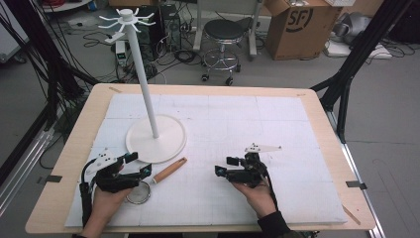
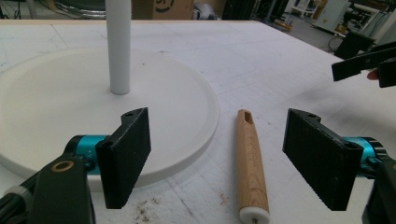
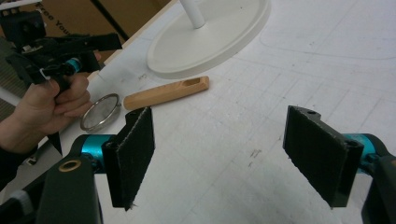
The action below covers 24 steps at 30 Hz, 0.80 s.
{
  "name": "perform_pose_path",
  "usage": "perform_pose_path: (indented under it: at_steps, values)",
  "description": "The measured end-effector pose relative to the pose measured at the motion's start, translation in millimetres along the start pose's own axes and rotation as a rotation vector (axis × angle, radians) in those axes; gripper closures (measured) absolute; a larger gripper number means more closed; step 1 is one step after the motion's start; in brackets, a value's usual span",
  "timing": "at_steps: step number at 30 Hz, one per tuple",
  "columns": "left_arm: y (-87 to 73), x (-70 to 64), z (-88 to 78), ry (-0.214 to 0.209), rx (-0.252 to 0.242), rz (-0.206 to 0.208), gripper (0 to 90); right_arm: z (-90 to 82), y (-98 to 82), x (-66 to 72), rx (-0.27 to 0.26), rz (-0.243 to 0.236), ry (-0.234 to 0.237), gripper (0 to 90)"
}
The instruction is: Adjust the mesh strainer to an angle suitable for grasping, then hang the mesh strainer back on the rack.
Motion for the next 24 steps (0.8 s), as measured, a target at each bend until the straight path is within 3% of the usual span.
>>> perform_pose_path:
  at_steps: [14, 20, 24]
  values:
    - [4.8, -8.2, -1.1, -0.015, 0.0, 0.003, 24.0, -6.5, -9.1, 3.6, 0.005, -0.028, -0.015, 23.1]
    - [5.1, -14.7, 2.7, -0.024, 0.025, 0.014, 23.8, -19.1, -11.0, 3.6, -0.013, -0.032, -0.024, 19.5]
    - [7.3, -18.9, 4.9, -0.046, 0.064, -0.016, 24.5, -24.8, -12.6, 2.9, -0.02, -0.032, -0.022, 19.3]
Point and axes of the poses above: each handheld gripper's, and its own axes: z roughly forward along the jaws, y roughly out of its top, x roughly to its left, the point moved 3 cm from there along z, roughly forward along the jaws, and after that the axes turned 9 degrees about -x, right-handed, at the moved point
